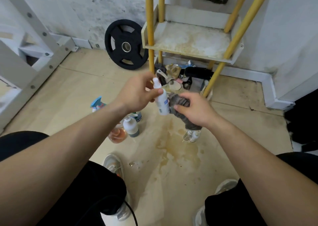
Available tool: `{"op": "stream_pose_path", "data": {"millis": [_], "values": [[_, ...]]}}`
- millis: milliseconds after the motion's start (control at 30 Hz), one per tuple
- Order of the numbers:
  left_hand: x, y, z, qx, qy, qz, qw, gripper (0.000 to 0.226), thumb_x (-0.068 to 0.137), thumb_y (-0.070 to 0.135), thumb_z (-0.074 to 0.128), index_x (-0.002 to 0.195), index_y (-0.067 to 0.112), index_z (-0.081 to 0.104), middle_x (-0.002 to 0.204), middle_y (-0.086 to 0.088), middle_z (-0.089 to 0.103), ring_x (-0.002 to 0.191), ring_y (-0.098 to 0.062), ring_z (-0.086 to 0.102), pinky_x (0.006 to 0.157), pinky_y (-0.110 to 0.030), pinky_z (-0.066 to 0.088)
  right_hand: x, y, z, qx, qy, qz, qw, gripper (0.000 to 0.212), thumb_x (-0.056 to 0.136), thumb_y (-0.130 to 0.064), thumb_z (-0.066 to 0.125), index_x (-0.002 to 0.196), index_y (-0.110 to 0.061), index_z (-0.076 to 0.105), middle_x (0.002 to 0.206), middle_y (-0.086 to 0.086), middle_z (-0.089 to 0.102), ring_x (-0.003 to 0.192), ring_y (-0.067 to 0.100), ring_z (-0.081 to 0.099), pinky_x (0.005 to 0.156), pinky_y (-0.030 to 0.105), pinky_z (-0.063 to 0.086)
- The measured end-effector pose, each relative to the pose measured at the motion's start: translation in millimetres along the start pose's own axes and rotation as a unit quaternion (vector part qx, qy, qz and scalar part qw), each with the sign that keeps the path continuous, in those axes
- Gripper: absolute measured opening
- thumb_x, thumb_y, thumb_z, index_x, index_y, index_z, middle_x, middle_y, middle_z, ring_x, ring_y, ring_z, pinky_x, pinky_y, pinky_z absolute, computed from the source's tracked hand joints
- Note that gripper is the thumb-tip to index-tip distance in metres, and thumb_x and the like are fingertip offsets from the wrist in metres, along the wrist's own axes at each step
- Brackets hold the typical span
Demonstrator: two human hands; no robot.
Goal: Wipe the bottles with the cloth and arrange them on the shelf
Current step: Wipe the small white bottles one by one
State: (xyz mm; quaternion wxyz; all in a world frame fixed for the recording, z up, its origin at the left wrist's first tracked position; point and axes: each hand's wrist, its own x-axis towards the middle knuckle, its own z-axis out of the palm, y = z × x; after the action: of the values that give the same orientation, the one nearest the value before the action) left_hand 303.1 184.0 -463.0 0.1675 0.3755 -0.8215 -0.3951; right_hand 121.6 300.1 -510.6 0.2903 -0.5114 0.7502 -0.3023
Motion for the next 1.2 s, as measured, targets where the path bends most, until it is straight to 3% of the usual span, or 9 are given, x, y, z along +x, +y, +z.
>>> {"op": "stream_pose_path", "data": {"millis": [67,167,300,400,467,633,833,1000,1200], "values": [[-4,-16,4,0.051,0.004,0.008,0.999,0.017,0.090,0.030,0.074,0.096,0.020,0.062,0.084,0.013,0.068,0.071,-0.012,0.070,0.069,-0.032,0.054,-3,-2,14,-0.013,-0.030,0.008,0.999,0.004,0.093,-0.026,0.071,0.095,-0.026,0.067,0.091,-0.008,0.068,0.091,0.016,0.063,0.074,0.031,0.043],[0,-37,8,0.098,0.014,0.004,0.995,0.018,0.088,0.034,0.075,0.096,0.021,0.065,0.088,0.008,0.068,0.081,-0.015,0.066,0.076,-0.037,0.053,-2,3,31,-0.033,-0.072,0.023,0.997,0.015,0.094,-0.023,0.068,0.081,-0.027,0.062,0.081,-0.004,0.065,0.083,0.020,0.061,0.067,0.032,0.044],[12,-64,19,0.124,-0.005,-0.046,0.991,0.021,0.088,0.030,0.076,0.102,0.017,0.068,0.095,0.001,0.068,0.087,-0.020,0.061,0.075,-0.034,0.049,4,21,52,-0.090,-0.132,0.051,0.986,0.002,0.095,-0.025,0.066,0.093,-0.023,0.065,0.096,0.004,0.068,0.091,0.027,0.062,0.076,0.036,0.050],[25,-92,38,0.139,-0.008,-0.085,0.987,0.017,0.088,0.026,0.073,0.101,0.017,0.068,0.095,-0.002,0.068,0.086,-0.021,0.059,0.071,-0.033,0.048,14,42,72,-0.107,-0.153,0.079,0.979,0.005,0.095,-0.026,0.064,0.096,-0.021,0.065,0.098,0.007,0.069,0.092,0.030,0.063,0.081,0.039,0.054],[33,-111,52,0.168,-0.023,-0.100,0.980,0.012,0.090,0.023,0.067,0.099,0.017,0.067,0.094,-0.003,0.067,0.083,-0.021,0.058,0.063,-0.031,0.044,20,57,85,-0.096,-0.157,0.096,0.978,0.010,0.095,-0.026,0.063,0.101,-0.019,0.067,0.100,0.007,0.068,0.092,0.030,0.063,0.081,0.040,0.055],[66,-147,93,0.253,-0.073,-0.100,0.960,0.012,0.089,0.017,0.061,0.099,0.013,0.066,0.092,-0.007,0.057,0.089,-0.031,0.059,0.066,-0.033,0.041,36,98,116,-0.053,-0.165,0.145,0.974,0.010,0.094,-0.024,0.061,0.098,-0.018,0.067,0.095,0.006,0.068,0.088,0.031,0.064,0.081,0.041,0.055],[102,-179,138,0.352,-0.141,-0.104,0.919,0.020,0.092,0.018,0.062,0.108,0.007,0.062,0.104,-0.016,0.058,0.092,-0.038,0.060,0.073,-0.044,0.054,59,136,134,-0.020,-0.153,0.178,0.972,0.009,0.094,-0.026,0.059,0.086,-0.026,0.062,0.091,0.004,0.067,0.086,0.031,0.063,0.077,0.039,0.053],[122,-203,155,0.375,-0.135,-0.112,0.910,0.017,0.094,0.013,0.058,0.109,0.005,0.059,0.105,-0.019,0.056,0.094,-0.040,0.060,0.069,-0.041,0.047,77,155,140,0.003,-0.139,0.193,0.971,0.010,0.095,-0.026,0.061,0.090,-0.019,0.063,0.094,0.009,0.067,0.086,0.034,0.063,0.078,0.044,0.054],[129,-226,168,0.370,-0.146,-0.135,0.907,0.013,0.094,0.004,0.053,0.106,0.008,0.058,0.103,-0.016,0.056,0.089,-0.036,0.059,0.076,-0.047,0.056,85,165,143,0.037,-0.124,0.206,0.970,0.011,0.097,-0.023,0.059,0.099,-0.016,0.067,0.096,0.007,0.068,0.088,0.031,0.063,0.077,0.040,0.053]]}}
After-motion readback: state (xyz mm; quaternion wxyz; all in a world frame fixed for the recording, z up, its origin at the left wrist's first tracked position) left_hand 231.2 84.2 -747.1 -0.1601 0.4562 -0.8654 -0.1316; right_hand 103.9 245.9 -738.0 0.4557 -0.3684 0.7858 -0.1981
